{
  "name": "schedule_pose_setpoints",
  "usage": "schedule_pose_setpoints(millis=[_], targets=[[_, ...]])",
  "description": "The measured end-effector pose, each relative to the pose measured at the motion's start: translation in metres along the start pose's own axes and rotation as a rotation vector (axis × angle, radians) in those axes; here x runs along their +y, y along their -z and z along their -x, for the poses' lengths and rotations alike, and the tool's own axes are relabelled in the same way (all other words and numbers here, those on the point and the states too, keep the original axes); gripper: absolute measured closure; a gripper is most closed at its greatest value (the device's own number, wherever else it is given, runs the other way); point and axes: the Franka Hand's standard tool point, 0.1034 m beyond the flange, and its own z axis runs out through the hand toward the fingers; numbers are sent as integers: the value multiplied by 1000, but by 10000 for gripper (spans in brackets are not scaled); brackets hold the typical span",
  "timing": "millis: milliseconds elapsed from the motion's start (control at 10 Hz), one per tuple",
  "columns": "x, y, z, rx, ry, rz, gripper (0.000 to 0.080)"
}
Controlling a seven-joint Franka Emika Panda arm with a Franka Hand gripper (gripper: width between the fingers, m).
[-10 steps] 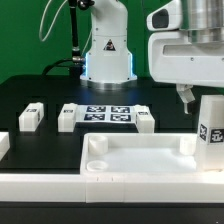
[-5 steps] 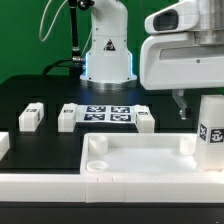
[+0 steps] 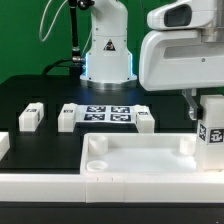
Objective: Assemble desk
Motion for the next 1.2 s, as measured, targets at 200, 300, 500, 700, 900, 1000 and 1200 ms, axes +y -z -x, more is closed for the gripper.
schedule_pose_setpoints(millis=[200,300,500,700,900,1000,1200], targets=[[1,0,0,0,-122,-1,511],[1,0,0,0,-208,-1,511],[3,0,-1,-4,-543,-17,511],[6,1,-2,-28,-921,-46,511],[5,0,-1,-55,-1142,-67,511],[1,-1,0,-58,-1240,-64,511],[-2,-2,2,-61,-1249,-62,511]])
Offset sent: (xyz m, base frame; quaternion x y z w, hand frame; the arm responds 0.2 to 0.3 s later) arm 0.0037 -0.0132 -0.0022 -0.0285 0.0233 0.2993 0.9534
